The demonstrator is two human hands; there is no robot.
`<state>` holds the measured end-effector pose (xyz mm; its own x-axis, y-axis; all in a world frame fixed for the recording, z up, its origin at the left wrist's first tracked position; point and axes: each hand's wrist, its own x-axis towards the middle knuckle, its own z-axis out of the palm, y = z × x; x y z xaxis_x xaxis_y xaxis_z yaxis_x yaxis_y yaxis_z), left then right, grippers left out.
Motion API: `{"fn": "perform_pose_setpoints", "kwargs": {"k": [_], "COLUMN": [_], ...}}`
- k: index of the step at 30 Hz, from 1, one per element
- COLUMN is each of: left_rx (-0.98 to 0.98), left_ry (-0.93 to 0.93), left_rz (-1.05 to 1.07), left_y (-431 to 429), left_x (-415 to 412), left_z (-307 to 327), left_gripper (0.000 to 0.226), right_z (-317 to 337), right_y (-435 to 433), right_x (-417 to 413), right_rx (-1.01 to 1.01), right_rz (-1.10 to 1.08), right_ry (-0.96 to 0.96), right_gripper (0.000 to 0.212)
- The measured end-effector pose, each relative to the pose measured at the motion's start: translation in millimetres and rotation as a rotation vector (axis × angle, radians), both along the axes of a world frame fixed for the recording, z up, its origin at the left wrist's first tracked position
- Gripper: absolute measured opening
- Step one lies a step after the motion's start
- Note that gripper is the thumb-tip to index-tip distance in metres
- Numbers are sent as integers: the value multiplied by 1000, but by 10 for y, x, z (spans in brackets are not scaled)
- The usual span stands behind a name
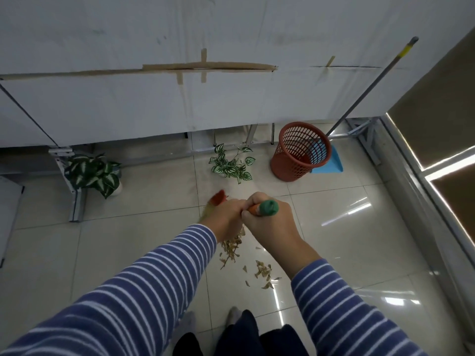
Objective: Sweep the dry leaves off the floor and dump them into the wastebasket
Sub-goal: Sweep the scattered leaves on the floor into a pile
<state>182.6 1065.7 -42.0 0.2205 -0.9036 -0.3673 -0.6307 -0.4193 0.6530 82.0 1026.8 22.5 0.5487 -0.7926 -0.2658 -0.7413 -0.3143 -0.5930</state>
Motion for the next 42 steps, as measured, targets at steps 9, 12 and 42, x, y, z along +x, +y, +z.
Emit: {"fn": "perform_pose_setpoints", "kwargs": {"k": [9,12,42], "left_rx": [-53,-45,-170], "left_ry": [-46,-103,-200], "left_rz": [58,48,-49], "left_y": [-131,-128,-97], "left_x": [133,175,-215], "left_z": [329,391,330], "left_gripper": [34,35,3], "right_z": [469,451,667], "right_y": [-103,-112,-246], "right_x": [111,114,-434], "right_rx": [-106,-97,46], "right_rz": [31,21,82], "right_ry": [-110,-150,-217], "right_gripper": [9,4,31]}}
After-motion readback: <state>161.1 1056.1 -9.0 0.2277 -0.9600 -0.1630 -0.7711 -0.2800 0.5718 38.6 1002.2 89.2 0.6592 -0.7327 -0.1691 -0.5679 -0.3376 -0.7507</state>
